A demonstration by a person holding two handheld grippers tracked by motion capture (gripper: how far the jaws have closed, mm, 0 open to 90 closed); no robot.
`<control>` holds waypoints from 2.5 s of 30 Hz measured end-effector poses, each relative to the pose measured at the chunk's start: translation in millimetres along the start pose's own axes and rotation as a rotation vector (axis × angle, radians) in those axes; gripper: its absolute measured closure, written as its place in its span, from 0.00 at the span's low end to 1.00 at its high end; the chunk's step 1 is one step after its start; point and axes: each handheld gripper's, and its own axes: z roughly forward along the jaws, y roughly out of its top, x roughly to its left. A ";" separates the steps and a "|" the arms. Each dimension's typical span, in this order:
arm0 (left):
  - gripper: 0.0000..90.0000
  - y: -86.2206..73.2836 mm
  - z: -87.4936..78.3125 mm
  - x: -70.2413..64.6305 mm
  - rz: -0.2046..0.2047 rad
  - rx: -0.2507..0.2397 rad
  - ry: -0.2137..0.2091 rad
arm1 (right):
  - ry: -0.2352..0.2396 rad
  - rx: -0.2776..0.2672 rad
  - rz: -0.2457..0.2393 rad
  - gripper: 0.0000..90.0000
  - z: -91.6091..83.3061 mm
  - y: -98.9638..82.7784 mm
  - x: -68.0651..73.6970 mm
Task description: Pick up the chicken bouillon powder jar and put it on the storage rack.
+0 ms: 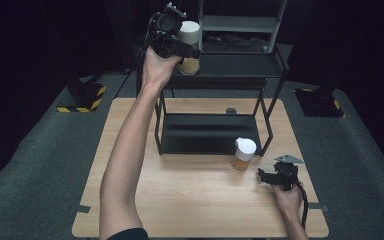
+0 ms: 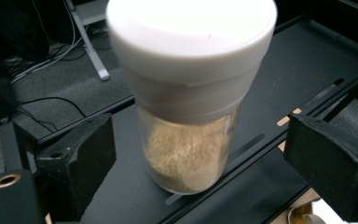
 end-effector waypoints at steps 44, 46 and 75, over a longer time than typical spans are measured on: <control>0.10 -79.7 -1.5 -8.6 0.069 0.010 -0.083 | 0.000 0.001 0.005 0.08 -0.1 0.2 0.2; 0.10 -82.7 -0.6 -7.9 0.064 0.009 -0.087 | 0.000 0.000 0.003 0.08 0.0 0.1 0.2; 0.10 -139.8 22.3 -3.8 0.017 0.021 -0.110 | 0.000 0.000 0.003 0.08 0.0 0.0 0.1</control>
